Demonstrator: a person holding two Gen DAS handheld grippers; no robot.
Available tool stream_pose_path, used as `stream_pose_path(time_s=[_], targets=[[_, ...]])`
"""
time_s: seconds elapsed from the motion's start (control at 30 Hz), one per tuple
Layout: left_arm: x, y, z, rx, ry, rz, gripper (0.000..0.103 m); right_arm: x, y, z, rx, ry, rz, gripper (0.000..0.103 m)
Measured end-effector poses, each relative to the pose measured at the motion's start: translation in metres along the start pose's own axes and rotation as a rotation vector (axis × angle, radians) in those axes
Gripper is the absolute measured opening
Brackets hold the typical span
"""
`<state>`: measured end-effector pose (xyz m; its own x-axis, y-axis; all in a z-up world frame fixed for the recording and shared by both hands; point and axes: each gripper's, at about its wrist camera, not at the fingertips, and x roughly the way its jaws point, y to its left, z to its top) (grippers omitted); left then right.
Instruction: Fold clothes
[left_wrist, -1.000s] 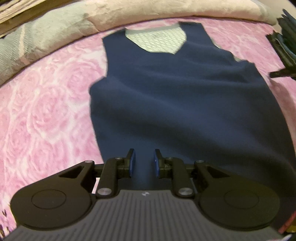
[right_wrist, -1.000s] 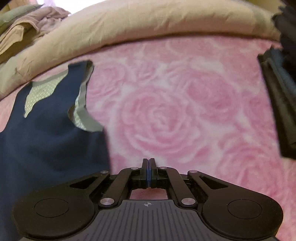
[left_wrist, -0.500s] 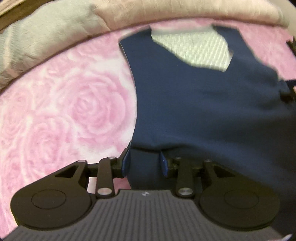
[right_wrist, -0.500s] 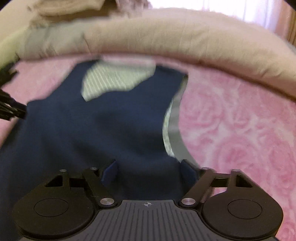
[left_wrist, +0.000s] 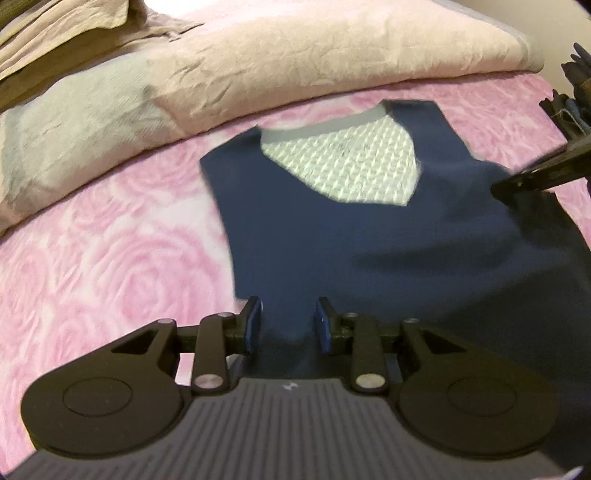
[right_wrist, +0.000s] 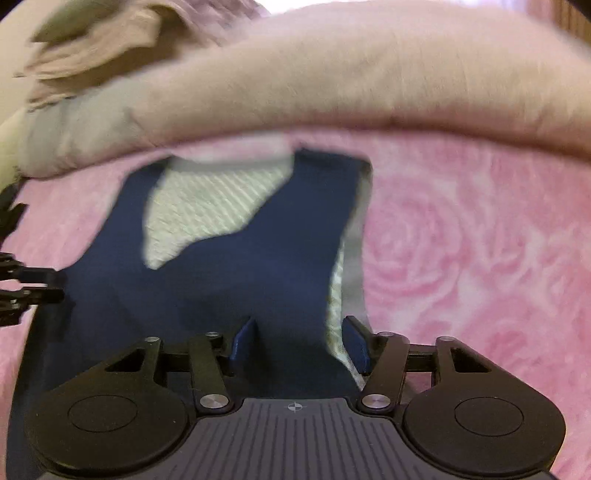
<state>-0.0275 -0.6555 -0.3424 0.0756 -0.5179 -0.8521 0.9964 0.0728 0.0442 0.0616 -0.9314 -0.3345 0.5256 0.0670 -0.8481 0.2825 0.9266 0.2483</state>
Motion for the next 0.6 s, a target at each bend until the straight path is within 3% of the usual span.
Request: stream_pose_path(time_s=[0.03,0.13,0.2,0.3,0.4,0.47,0.5,0.53,0.6], targets=[[0.006,-0.002,0.004,0.006,-0.005,-0.005,0.027,0.002,-0.001,0.003,-0.009,0.007,-0.014,0.002],[0.031,-0.007,0.013,-0.003,0.012,-0.033,0.027,0.003,-0.004,0.013,-0.076,-0.024,-0.102,0.0],[0.043,-0.01,0.016,-0.009,0.018,-0.037,0.028,0.008,-0.023,0.014,-0.02,-0.038,-0.151,0.0],[0.041,-0.013,0.014,-0.012,0.02,-0.033,0.028,-0.001,-0.04,0.013,0.038,-0.062,-0.093,0.0],[0.028,-0.014,0.002,-0.005,0.047,-0.046,0.028,-0.024,-0.022,0.002,0.003,-0.108,-0.042,0.0],[0.016,-0.018,-0.014,-0.002,0.065,-0.04,0.028,-0.037,-0.009,-0.008,0.012,-0.123,0.01,0.019],[0.007,-0.019,-0.025,-0.006,0.067,-0.035,0.028,-0.043,0.0,-0.019,0.009,-0.128,0.045,0.059],[-0.001,-0.021,-0.035,-0.011,0.069,-0.03,0.028,-0.048,0.009,-0.029,0.006,-0.133,0.079,0.076],[-0.019,-0.024,-0.054,-0.032,0.073,-0.022,0.028,-0.052,0.025,-0.05,-0.021,-0.12,0.131,0.076]])
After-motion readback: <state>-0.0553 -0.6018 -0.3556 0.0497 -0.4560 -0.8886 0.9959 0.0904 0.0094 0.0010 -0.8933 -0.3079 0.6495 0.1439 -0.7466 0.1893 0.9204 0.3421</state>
